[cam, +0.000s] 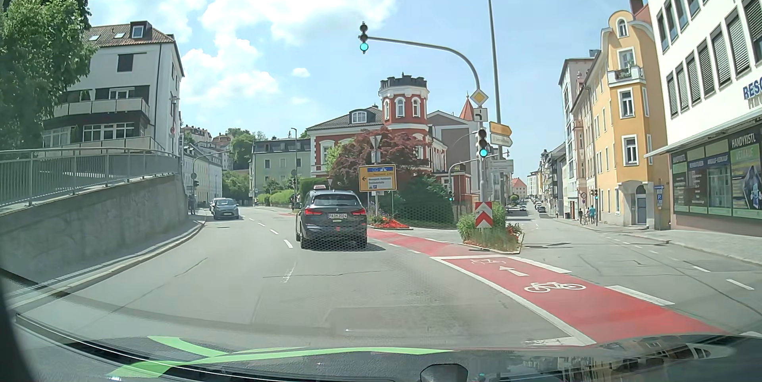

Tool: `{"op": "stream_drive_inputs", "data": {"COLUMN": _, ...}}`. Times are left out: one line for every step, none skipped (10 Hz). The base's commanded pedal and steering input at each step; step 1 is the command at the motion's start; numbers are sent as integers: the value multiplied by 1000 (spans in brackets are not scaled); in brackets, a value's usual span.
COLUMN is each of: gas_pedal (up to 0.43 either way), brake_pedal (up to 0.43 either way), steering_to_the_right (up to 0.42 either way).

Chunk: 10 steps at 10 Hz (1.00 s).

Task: Follow the waypoints while adhering to traffic rules and regulations

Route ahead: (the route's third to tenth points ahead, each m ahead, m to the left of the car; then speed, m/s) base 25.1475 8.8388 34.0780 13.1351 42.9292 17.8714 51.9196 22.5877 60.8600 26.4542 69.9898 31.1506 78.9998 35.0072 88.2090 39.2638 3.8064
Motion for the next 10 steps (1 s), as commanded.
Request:
{"op": "stream_drive_inputs", "data": {"gas_pedal": 220, "brake_pedal": 0, "steering_to_the_right": -76}}
{"op": "stream_drive_inputs", "data": {"gas_pedal": 220, "brake_pedal": 0, "steering_to_the_right": -74}}
{"op": "stream_drive_inputs", "data": {"gas_pedal": 220, "brake_pedal": 0, "steering_to_the_right": -70}}
{"op": "stream_drive_inputs", "data": {"gas_pedal": 228, "brake_pedal": 0, "steering_to_the_right": -66}}
{"op": "stream_drive_inputs", "data": {"gas_pedal": 228, "brake_pedal": 0, "steering_to_the_right": -66}}
{"op": "stream_drive_inputs", "data": {"gas_pedal": 228, "brake_pedal": 0, "steering_to_the_right": -66}}
{"op": "stream_drive_inputs", "data": {"gas_pedal": 228, "brake_pedal": 0, "steering_to_the_right": -67}}
{"op": "stream_drive_inputs", "data": {"gas_pedal": 228, "brake_pedal": 0, "steering_to_the_right": -68}}
{"op": "stream_drive_inputs", "data": {"gas_pedal": 228, "brake_pedal": 0, "steering_to_the_right": -68}}
{"op": "stream_drive_inputs", "data": {"gas_pedal": 228, "brake_pedal": 0, "steering_to_the_right": -69}}
